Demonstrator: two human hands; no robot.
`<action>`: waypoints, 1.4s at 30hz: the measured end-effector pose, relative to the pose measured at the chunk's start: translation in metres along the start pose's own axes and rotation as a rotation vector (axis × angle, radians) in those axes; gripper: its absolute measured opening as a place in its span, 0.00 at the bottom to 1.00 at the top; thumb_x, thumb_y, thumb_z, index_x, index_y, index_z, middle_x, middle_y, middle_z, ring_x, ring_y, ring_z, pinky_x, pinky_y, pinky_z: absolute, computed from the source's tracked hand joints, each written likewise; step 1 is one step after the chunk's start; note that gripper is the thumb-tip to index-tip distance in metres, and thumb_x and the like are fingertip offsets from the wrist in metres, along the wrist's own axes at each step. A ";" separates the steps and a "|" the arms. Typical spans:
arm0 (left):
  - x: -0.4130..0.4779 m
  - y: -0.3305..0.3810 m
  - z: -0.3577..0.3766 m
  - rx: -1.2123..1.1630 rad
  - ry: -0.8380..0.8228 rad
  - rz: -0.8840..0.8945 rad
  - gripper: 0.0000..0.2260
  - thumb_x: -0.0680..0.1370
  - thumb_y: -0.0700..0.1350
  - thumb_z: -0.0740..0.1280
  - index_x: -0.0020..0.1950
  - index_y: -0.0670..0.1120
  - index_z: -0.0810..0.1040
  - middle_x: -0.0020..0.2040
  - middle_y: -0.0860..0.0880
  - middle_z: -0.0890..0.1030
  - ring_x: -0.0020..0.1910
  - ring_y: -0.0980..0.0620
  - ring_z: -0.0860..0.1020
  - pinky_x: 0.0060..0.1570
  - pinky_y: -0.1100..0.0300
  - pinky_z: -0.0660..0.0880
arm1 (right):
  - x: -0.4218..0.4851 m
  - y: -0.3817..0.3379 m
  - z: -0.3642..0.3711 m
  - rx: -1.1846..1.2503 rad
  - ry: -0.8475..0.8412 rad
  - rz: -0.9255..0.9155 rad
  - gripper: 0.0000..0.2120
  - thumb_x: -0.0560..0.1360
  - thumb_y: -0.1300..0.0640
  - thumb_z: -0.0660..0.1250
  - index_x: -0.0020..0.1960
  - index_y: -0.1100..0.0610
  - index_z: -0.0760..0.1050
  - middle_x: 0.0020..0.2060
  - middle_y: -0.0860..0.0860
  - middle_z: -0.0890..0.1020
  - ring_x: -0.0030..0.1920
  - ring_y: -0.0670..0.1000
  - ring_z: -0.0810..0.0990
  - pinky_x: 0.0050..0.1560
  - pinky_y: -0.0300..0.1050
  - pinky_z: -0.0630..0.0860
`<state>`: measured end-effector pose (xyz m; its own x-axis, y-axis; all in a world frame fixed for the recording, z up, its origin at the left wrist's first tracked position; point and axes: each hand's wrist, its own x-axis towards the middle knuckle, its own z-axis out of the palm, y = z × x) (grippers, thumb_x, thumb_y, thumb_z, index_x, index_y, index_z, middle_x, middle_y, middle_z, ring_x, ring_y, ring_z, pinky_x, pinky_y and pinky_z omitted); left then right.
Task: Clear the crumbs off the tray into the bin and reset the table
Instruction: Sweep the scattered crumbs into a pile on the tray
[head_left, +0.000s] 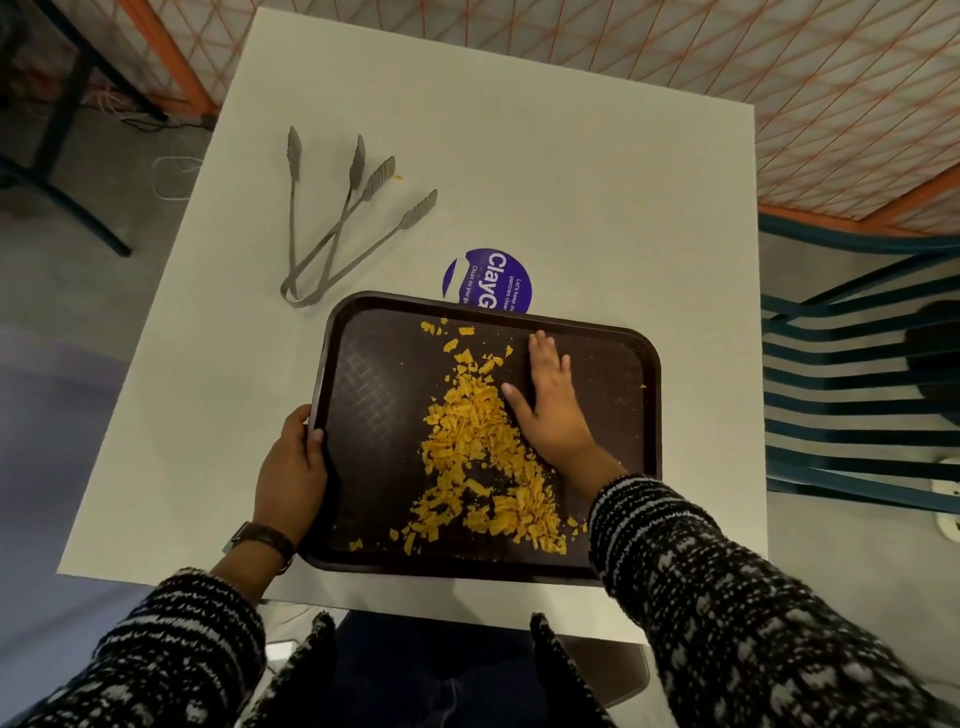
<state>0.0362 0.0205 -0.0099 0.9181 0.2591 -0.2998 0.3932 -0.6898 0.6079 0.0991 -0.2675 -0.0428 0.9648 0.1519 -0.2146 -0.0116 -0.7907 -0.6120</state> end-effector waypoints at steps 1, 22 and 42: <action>0.000 0.001 -0.001 -0.003 -0.002 0.000 0.16 0.81 0.43 0.54 0.68 0.41 0.65 0.58 0.37 0.78 0.52 0.36 0.77 0.50 0.47 0.72 | 0.001 -0.008 0.003 0.023 -0.019 -0.031 0.37 0.76 0.37 0.49 0.76 0.58 0.43 0.76 0.53 0.47 0.76 0.49 0.41 0.75 0.49 0.39; -0.010 -0.008 0.001 -0.046 0.032 -0.024 0.15 0.80 0.41 0.55 0.66 0.42 0.68 0.59 0.39 0.77 0.53 0.39 0.77 0.50 0.51 0.72 | 0.060 -0.057 0.010 -0.205 -0.360 -0.559 0.33 0.76 0.43 0.59 0.74 0.59 0.57 0.75 0.55 0.56 0.76 0.51 0.48 0.75 0.47 0.44; -0.013 -0.010 0.002 -0.101 0.051 -0.034 0.14 0.80 0.41 0.55 0.66 0.42 0.68 0.58 0.39 0.78 0.52 0.39 0.77 0.49 0.51 0.71 | 0.043 -0.056 0.005 -0.165 -0.336 -0.417 0.33 0.77 0.43 0.59 0.75 0.59 0.54 0.76 0.54 0.53 0.76 0.49 0.47 0.75 0.47 0.45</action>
<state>0.0204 0.0231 -0.0135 0.9043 0.3171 -0.2858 0.4252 -0.6092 0.6694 0.1401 -0.2140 -0.0212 0.7418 0.6311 -0.2268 0.4204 -0.7011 -0.5759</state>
